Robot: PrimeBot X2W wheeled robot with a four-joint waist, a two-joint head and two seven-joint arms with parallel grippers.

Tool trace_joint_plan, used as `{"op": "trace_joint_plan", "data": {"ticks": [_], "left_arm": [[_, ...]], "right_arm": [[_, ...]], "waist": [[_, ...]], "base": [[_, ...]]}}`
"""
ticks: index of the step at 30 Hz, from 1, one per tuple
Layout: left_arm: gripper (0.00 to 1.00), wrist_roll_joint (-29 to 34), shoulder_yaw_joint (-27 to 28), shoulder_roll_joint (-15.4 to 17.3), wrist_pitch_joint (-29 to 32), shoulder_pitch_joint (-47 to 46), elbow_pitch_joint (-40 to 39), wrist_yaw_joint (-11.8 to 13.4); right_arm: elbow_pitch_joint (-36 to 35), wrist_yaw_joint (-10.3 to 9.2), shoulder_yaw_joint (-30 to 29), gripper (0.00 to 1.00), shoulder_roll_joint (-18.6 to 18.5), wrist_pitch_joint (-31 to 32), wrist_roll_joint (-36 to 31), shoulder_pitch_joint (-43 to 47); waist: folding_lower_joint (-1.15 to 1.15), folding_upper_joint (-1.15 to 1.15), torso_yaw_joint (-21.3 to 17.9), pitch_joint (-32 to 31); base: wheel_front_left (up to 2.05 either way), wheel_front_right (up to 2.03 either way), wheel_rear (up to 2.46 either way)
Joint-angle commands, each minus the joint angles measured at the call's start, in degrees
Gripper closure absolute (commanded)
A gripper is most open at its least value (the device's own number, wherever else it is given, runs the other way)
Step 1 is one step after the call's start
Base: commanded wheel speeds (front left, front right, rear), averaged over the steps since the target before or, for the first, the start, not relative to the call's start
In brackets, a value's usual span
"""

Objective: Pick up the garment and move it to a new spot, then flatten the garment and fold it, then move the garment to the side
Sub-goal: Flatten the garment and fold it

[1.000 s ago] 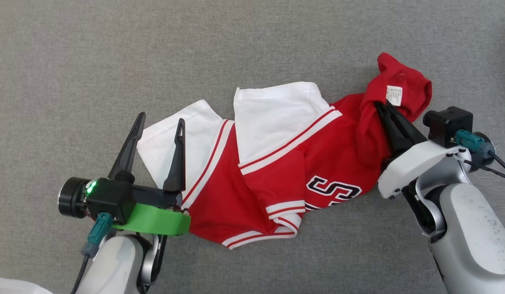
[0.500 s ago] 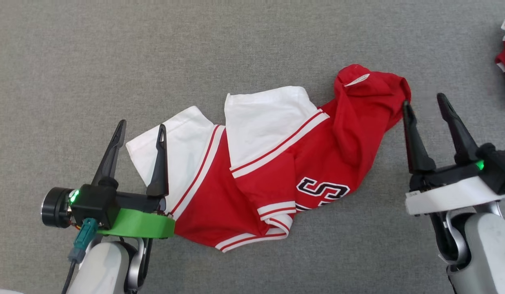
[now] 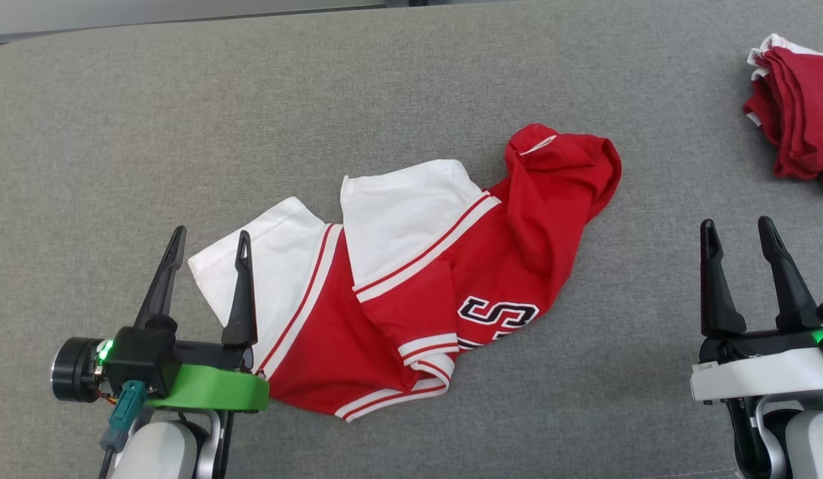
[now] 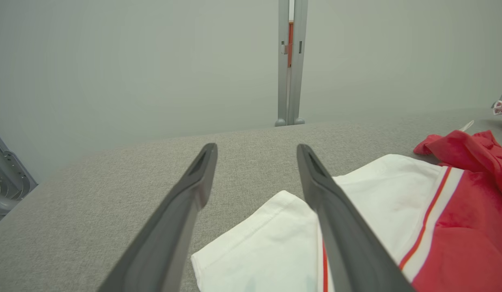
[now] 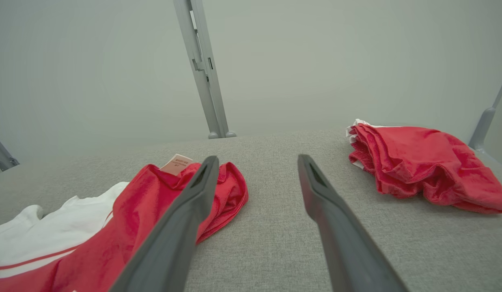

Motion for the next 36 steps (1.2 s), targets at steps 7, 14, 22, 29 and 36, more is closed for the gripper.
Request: {"op": "trace_joint_plan", "data": {"ticks": [7, 14, 22, 29, 36], "left_arm": [[0.0, -0.4, -0.3, 0.7, 0.5, 0.6, -0.8, 0.5], [0.0, -0.5, -0.5, 1.0, 0.5, 0.2, -1.1, 0.8], [0.0, -1.2, -4.3, -0.6, 6.7, -9.3, -1.2, -3.0], [0.0, -5.7, -8.1, -3.2, 21.1, -20.5, 8.0, -8.2], [0.0, -8.7, -8.2, -3.9, 27.9, -26.7, 20.4, -9.7]], "right_arm": [[-0.6, 0.0, 0.0, 0.0, 0.5, 0.3, -0.2, 0.5], [-0.2, 0.0, -0.1, 0.0, 0.6, 0.2, 0.0, -0.1], [-1.1, 0.0, 0.6, 0.0, 0.4, 0.9, -0.2, -1.2], [-0.6, 0.0, 2.2, 0.0, 0.4, 0.7, 0.0, -3.1], [1.2, 0.0, 3.4, 0.0, 0.4, 0.0, 0.5, -4.3]], "waist": [[0.0, 0.0, -0.2, -0.1], [0.0, 0.0, -0.4, 0.2], [0.0, 0.0, -0.5, 2.6], [0.0, 0.0, -2.0, 5.7], [0.0, 0.0, -4.0, 7.5]], "base": [[0.0, 0.0, 0.0], [0.0, 0.0, 0.0], [0.0, 0.0, 0.0], [0.0, 0.0, 0.0], [0.0, 0.0, 0.0]]}}
